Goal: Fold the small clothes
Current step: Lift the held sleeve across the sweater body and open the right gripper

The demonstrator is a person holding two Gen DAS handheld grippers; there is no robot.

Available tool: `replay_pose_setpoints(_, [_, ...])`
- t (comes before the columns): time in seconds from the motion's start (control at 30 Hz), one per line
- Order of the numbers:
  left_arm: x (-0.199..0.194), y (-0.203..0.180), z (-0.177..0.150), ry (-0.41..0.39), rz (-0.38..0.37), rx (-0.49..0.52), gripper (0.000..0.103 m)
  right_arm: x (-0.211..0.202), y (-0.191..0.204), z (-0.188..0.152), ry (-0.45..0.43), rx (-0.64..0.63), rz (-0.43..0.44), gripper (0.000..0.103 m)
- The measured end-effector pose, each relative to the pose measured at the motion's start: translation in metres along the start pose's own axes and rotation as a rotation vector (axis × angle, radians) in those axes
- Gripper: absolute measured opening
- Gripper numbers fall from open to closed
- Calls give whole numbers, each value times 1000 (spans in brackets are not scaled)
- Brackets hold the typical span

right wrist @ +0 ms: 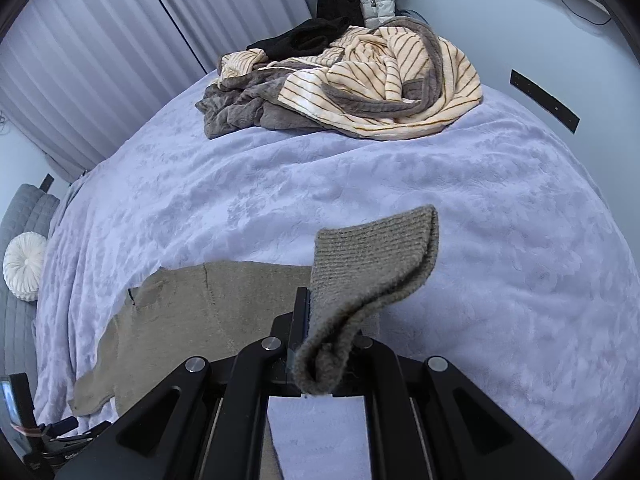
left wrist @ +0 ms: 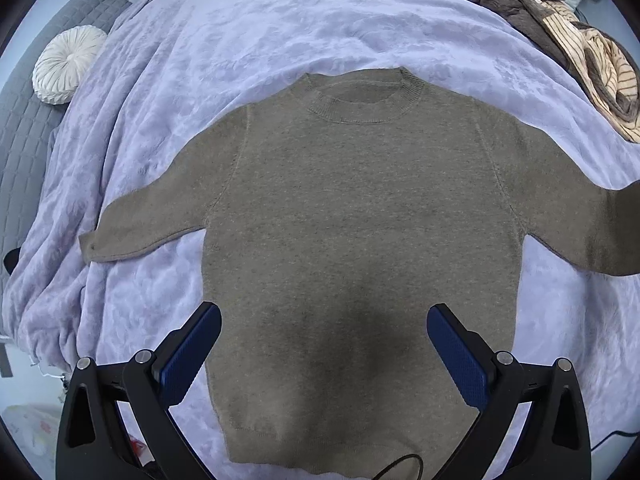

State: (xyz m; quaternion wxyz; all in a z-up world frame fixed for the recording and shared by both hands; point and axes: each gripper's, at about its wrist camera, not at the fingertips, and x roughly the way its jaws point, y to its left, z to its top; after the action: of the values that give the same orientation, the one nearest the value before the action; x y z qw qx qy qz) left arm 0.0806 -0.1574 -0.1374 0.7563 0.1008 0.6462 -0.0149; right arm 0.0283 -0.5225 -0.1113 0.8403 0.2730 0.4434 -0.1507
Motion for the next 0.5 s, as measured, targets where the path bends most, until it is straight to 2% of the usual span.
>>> replay_pose_setpoints(0.3, [1,56,-18,-22,-5,-28,103,0,97,-15,6,-149,-35,7])
replay_pose_setpoints(0.5, [7,88,-30,-27,-36,-45,103,4,141,-27,30,-185,-54,7])
